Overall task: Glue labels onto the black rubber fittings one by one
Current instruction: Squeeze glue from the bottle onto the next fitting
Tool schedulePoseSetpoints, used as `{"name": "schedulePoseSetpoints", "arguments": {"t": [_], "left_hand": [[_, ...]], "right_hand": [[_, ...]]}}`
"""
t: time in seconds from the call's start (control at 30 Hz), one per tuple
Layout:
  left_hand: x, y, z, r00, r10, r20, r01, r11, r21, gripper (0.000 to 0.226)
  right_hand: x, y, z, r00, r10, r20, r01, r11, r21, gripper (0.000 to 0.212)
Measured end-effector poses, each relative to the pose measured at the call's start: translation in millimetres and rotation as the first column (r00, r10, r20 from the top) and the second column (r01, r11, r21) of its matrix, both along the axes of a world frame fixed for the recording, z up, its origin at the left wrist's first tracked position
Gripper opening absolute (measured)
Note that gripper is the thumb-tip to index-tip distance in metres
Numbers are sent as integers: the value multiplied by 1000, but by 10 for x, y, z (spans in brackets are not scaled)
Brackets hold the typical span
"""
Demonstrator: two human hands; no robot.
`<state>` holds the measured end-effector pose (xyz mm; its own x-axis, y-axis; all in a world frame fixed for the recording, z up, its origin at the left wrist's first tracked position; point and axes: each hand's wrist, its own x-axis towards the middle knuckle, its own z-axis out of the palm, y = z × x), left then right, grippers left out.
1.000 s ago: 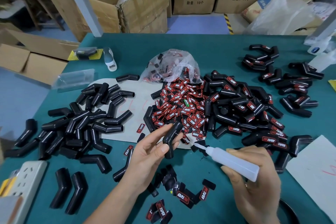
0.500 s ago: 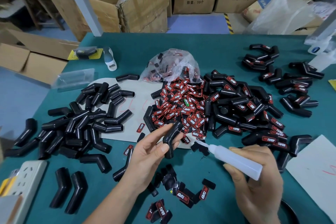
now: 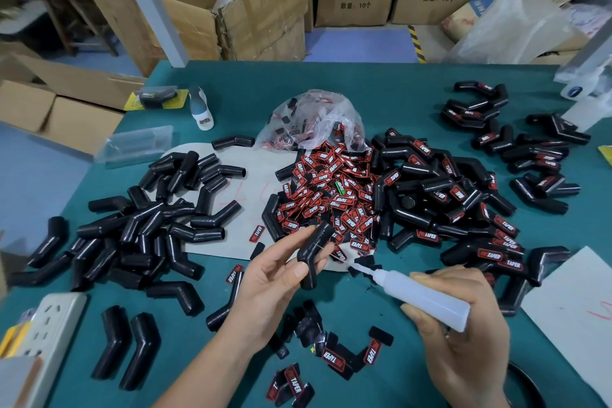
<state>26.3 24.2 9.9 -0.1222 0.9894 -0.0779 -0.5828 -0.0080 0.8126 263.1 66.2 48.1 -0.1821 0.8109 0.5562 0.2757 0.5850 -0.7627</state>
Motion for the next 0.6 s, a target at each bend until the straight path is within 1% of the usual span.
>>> {"name": "schedulePoseSetpoints", "arguments": {"t": [0.33,0.5,0.6], "left_hand": [[-7,-2,-8,1000,-4,3,4,1000,-3,57],[-12,-1,-8,1000,-3,2,3,1000,-2,57],[-9,1,-2,1000,-6,6,6,1000,4,57]], "right_hand": [[-11,0,17,1000,-9,0,9,1000,3,27],[1,10,28,999,-44,1,44,999,7,27],[-6,6,34,1000,-10,5,10,1000,-9,19]]}}
